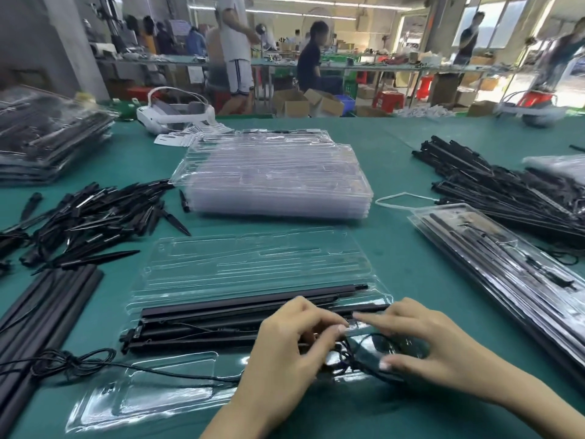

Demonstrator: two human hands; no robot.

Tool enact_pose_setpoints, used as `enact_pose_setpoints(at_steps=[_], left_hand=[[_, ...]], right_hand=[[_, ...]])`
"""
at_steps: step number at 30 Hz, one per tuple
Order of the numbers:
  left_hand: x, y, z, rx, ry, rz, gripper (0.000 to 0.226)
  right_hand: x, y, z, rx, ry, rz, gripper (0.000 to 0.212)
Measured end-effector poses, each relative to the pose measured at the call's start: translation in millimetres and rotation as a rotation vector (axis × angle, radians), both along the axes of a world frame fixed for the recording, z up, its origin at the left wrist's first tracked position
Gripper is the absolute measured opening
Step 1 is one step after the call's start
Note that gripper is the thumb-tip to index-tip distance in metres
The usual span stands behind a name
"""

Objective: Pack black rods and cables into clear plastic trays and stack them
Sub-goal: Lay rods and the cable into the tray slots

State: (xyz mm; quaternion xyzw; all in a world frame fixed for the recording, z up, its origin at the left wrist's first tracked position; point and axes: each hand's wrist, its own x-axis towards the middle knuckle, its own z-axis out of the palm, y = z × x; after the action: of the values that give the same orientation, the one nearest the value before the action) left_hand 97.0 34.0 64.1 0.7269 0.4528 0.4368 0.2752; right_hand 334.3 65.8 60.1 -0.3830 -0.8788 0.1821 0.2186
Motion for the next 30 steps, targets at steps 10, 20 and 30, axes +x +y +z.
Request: enact_pose_setpoints(at_steps=[10,20,30], left_hand=[[-15,1,0,-0.017,0.471,-0.326,0.026],[-7,6,-5,-0.133,0.068,-0.068,0.018],[-4,8,-10,-0.134,0.153,-0.037,0.023]], right_hand=[[-8,-14,-9,0.183,-0.080,-0.097,0.037],[-1,-26,-17,0.059,0.140,-0.115,0.029],[-8,-27,-17,0.007,0.187,-0.145,0.028]])
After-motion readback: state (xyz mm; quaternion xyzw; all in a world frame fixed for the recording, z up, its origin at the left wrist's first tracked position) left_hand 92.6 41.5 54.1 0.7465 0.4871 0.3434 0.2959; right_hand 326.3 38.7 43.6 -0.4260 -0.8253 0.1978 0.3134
